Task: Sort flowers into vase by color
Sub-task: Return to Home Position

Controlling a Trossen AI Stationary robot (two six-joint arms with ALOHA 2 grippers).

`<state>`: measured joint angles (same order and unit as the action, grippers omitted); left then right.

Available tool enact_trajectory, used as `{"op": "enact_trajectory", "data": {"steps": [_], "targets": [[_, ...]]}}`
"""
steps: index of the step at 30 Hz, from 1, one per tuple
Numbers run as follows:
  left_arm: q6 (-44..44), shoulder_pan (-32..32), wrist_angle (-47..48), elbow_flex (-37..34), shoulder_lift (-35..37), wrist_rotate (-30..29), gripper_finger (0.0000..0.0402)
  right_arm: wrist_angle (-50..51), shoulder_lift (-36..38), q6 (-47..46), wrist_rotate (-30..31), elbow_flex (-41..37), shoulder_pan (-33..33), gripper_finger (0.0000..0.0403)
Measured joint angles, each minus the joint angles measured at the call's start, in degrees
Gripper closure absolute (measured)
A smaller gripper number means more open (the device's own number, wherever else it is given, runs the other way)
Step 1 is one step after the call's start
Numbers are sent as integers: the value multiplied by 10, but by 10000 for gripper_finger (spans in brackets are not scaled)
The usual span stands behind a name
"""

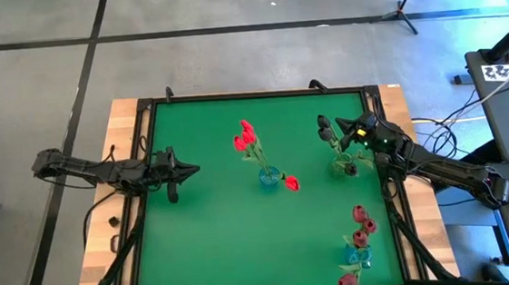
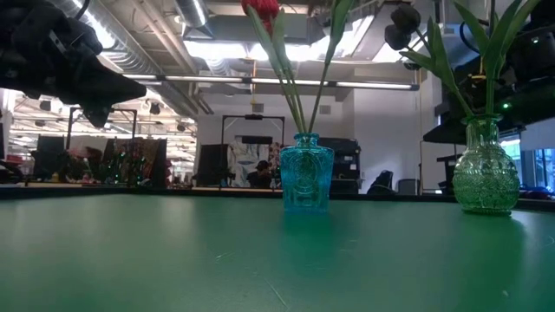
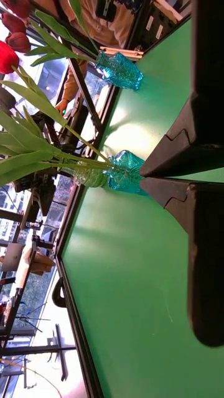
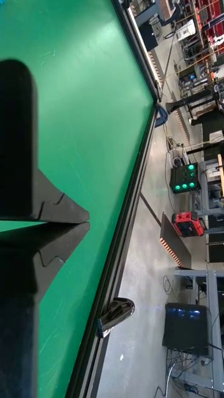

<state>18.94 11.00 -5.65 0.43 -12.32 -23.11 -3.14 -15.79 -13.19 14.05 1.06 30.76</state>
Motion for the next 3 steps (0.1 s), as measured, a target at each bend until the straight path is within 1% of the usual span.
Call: {"op": "enact_trajectory", "data": {"steps": [3], "targets": [[0,0,0,0,0,0,390,0,0,0,0,0,0,397]]}}
